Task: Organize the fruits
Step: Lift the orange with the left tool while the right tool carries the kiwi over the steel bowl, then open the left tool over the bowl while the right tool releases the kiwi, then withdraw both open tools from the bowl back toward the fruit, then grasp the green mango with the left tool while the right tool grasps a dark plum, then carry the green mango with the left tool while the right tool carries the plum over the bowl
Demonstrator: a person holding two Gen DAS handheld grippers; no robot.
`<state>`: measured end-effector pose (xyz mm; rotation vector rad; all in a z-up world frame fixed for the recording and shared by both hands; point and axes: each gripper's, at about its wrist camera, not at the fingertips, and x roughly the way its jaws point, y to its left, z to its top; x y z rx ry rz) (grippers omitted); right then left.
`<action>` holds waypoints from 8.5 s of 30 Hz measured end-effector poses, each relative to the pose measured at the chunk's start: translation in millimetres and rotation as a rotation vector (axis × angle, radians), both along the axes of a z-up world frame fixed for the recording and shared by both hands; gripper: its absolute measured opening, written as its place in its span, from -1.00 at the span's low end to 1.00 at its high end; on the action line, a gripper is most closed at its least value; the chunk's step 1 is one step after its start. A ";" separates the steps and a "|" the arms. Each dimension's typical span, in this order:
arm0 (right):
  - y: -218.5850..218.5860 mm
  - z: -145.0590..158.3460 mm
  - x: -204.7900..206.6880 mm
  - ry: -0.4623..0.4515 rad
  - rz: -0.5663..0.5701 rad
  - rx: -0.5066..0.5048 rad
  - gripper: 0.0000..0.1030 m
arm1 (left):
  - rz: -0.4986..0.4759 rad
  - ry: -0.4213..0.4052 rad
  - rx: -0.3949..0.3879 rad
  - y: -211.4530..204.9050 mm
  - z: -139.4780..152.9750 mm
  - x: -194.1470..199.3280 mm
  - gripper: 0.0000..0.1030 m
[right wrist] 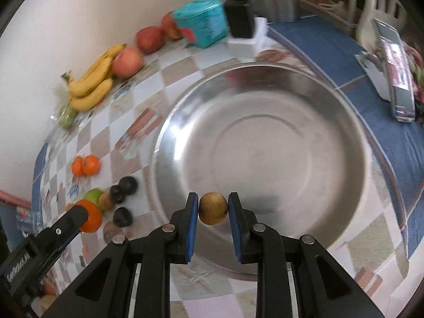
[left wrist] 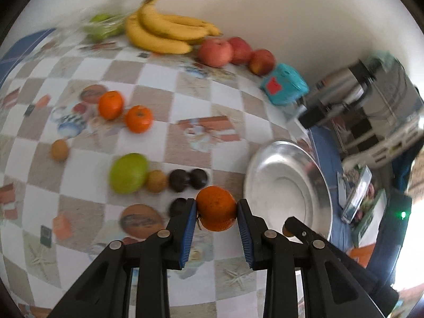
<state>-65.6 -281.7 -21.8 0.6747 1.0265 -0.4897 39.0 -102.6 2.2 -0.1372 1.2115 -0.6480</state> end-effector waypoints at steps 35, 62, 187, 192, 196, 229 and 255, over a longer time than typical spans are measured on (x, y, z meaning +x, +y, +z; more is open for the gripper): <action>-39.6 -11.9 -30.7 0.041 -0.164 0.006 -0.41 | -0.195 -0.056 0.007 -68.9 -12.5 -32.7 -0.13; -7.3 -3.3 -5.4 0.006 0.010 -0.030 -0.41 | 0.198 -0.046 0.258 10.1 -14.3 17.5 0.28; 115.6 -36.8 94.6 0.032 0.447 -0.060 -0.44 | 0.184 0.054 0.123 46.0 -59.0 65.9 -0.10; 115.2 -36.9 94.3 0.032 0.446 -0.058 -0.44 | 0.192 0.071 0.111 48.7 -59.0 66.8 -0.11; 114.5 -36.6 93.9 0.029 0.444 -0.053 -0.44 | 0.211 0.064 0.086 52.3 -51.3 67.5 -0.11; 67.9 8.9 69.1 -0.073 0.299 -0.063 -0.44 | 0.232 -0.028 0.045 55.0 -11.4 60.2 -0.11; -40.1 -8.4 -3.9 0.038 -0.120 -0.076 -0.43 | -0.231 -0.216 0.183 -77.9 -5.5 -38.9 -0.11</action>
